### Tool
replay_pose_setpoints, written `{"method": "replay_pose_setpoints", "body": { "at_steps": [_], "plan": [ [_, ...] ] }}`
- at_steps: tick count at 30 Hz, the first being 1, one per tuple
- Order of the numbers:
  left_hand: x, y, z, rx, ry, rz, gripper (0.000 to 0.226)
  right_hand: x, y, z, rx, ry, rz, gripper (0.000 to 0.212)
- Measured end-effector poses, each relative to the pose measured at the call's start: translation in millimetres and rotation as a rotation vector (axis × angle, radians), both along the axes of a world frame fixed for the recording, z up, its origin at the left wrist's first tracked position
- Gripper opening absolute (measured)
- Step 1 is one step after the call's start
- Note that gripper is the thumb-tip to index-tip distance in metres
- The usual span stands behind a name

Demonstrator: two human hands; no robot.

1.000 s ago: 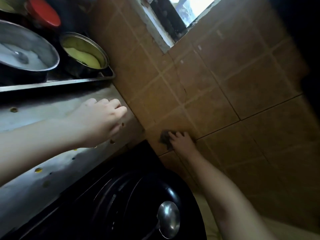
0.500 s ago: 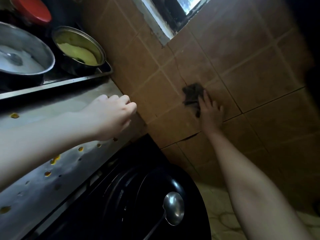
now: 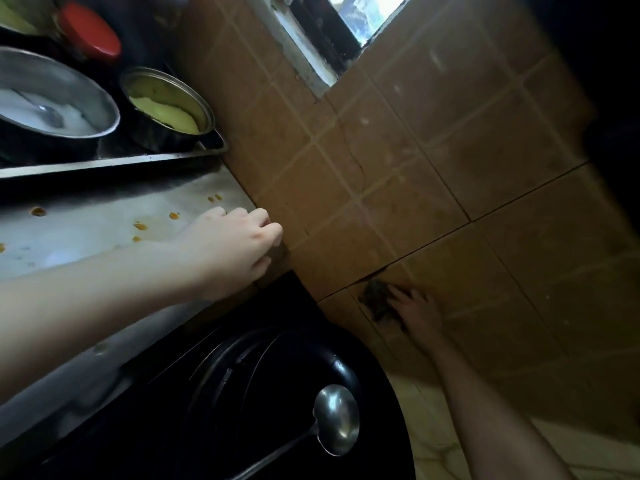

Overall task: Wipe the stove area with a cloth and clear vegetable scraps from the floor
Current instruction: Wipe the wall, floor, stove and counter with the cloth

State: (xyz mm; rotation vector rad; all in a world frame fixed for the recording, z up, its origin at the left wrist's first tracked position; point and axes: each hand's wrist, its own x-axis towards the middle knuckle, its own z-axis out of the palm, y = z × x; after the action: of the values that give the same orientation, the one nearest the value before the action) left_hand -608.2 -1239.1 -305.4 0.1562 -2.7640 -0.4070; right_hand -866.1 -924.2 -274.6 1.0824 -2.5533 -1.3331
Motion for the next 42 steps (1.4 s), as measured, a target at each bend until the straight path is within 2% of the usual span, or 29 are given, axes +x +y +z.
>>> {"method": "replay_pose_setpoints", "body": {
  "at_steps": [3, 6, 9, 15, 20, 23, 31, 37, 42],
  "plan": [
    [5.9, 13.9, 6.3, -0.012, 0.004, 0.024, 0.030, 1.3, 38.1, 0.0, 0.122, -0.040, -0.020, 0.052],
    [7.7, 28.7, 15.4, -0.039, 0.011, 0.036, 0.031, -1.4, 54.7, 15.6, 0.134, 0.004, 0.021, 0.055],
    [9.3, 44.5, 26.4, -0.034, 0.014, 0.050, 0.032, -5.1, 50.8, 40.0, 0.026, 0.063, 0.051, 0.065],
    [8.9, 76.9, 43.5, 0.017, 0.025, 0.064, 0.033, -2.0, 29.8, 81.5, -0.406, 0.044, 0.080, 0.056],
    [7.1, 100.8, 50.3, 0.033, 0.044, 0.053, 0.033, 2.4, 7.0, 137.1, -0.640, 0.372, 0.204, 0.058],
    [3.7, 109.9, 53.3, 0.042, 0.024, 0.041, 0.034, -1.4, -3.4, 157.3, -0.719, 0.422, 0.215, 0.057],
    [-14.3, 127.4, 38.0, 0.046, -0.018, 0.007, 0.035, -23.1, -3.6, 64.8, -0.387, 0.188, 0.267, 0.045],
    [-25.4, 132.4, 19.1, 0.053, -0.047, 0.011, 0.033, -26.8, 23.8, -25.4, 0.183, -0.026, 0.373, 0.037],
    [-27.1, 134.6, 14.5, 0.086, -0.123, -0.013, 0.032, -24.3, 58.0, -39.4, 0.526, -0.137, 0.408, 0.030]
  ]
}}
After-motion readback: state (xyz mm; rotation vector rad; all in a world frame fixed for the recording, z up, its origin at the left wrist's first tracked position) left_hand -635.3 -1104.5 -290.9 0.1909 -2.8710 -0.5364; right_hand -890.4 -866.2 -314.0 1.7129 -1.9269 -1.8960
